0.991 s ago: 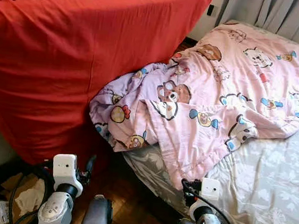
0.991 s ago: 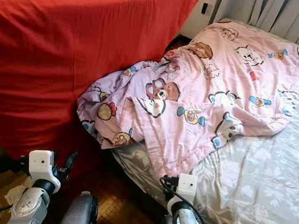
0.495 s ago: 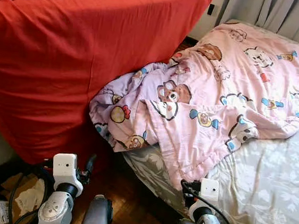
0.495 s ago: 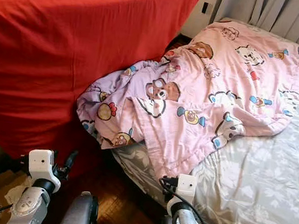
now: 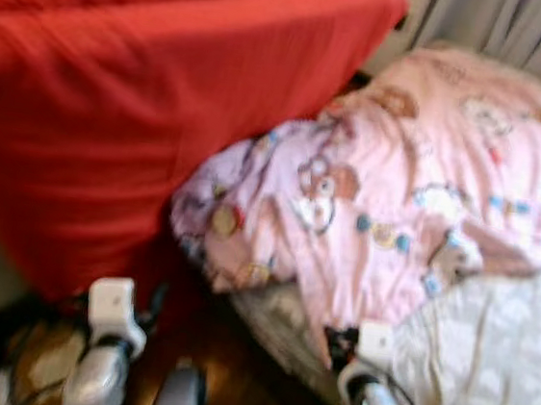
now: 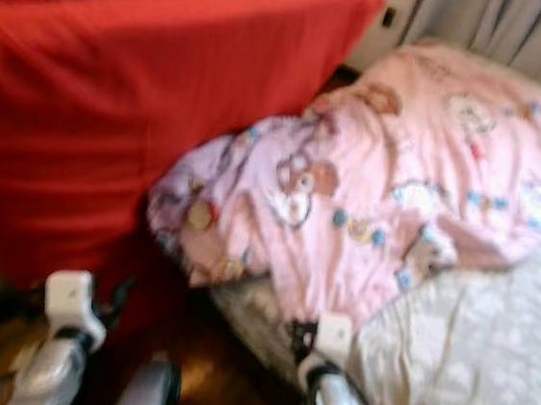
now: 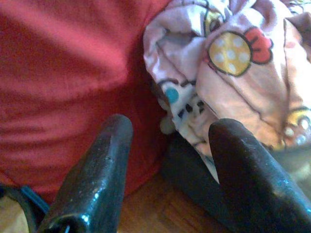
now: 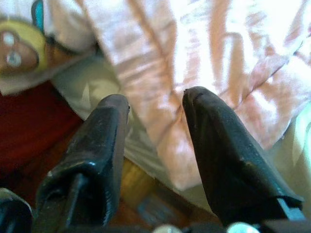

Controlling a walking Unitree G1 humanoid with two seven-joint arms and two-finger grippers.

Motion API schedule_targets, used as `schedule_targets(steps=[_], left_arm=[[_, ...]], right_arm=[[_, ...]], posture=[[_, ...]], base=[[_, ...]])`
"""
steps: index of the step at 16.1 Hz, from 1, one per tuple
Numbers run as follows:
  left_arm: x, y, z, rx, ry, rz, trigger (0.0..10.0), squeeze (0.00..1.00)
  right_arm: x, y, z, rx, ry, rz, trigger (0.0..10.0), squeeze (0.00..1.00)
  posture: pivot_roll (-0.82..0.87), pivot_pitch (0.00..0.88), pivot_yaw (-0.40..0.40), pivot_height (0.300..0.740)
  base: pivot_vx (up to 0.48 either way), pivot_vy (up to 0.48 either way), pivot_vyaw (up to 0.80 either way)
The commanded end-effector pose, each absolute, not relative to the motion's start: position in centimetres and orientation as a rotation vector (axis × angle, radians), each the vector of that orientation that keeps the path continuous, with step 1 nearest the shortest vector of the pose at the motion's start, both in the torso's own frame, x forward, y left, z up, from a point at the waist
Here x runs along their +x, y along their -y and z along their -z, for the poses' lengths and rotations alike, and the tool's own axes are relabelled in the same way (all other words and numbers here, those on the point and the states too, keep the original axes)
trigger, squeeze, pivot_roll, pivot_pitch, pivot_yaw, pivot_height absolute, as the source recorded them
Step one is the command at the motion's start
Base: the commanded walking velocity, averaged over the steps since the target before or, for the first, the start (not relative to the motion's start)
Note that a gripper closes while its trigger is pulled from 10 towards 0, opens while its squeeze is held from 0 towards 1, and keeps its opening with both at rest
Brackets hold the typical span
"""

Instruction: Clean up the room

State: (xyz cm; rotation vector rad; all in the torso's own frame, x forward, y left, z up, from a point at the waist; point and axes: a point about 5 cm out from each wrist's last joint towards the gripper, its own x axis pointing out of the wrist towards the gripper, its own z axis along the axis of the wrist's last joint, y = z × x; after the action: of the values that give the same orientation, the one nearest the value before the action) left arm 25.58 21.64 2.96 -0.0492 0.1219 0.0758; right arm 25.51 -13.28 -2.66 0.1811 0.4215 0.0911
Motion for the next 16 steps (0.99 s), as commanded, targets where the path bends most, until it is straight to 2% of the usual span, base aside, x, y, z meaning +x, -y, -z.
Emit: schedule_targets(steps=[1, 8, 9, 10, 14, 15, 16], left_arm=[[25.5, -21.3, -2.6, -0.069, -0.127, -0.067, 10.0, 0.0], [25.5, -21.7, -2.0, -0.063, -0.135, -0.071, 10.0, 0.0], [25.5, -21.8, -1.9, -0.062, -0.137, -0.071, 10.0, 0.0], [25.5, -21.8, -1.8, -0.061, -0.14, -0.07, 10.0, 0.0], [25.6, -22.0, -2.0, -0.052, -0.129, -0.064, 10.0, 0.0], [25.5, -22.1, -2.1, -0.049, -0.123, -0.063, 10.0, 0.0], [25.2, -22.3, -2.2, -0.046, -0.115, -0.062, 10.0, 0.0]], right_arm=[[24.7, 13.9, 3.4, 0.178, -0.459, -0.074, 10.0, 0.0], [24.4, 14.6, 4.0, 0.249, -0.515, 0.016, 10.0, 0.0], [24.5, 14.8, 4.0, 0.228, -0.528, 0.014, 10.0, 0.58], [24.5, 15.4, 4.2, 0.27, -0.568, 0.062, 10.0, 1.0], [24.9, 16.0, 4.4, 0.403, -0.633, 0.17, 10.0, 1.0], [25.2, 15.9, 4.3, 0.427, -0.629, 0.184, 10.0, 0.91], [25.3, 15.8, 4.2, 0.453, -0.62, 0.197, 10.0, 0.31]], posture=[[0.08, 0.161, -0.026, 0.631], [0.09, 0.17, -0.02, 0.631], [0.09, 0.171, -0.018, 0.631], [0.09, 0.177, -0.016, 0.631], [0.13, 0.212, -0.002, 0.631], [0.14, 0.225, 0.005, 0.631], [0.15, 0.236, 0.009, 0.631]], base=[[0.0, 0.0, 0.0], [0.0, 0.0, 0.0], [0.0, 0.0, 0.0], [0.0, 0.0, 0.0], [0.0, 0.0, 0.0], [0.0, 0.0, 0.0], [0.0, 0.0, 0.0]])
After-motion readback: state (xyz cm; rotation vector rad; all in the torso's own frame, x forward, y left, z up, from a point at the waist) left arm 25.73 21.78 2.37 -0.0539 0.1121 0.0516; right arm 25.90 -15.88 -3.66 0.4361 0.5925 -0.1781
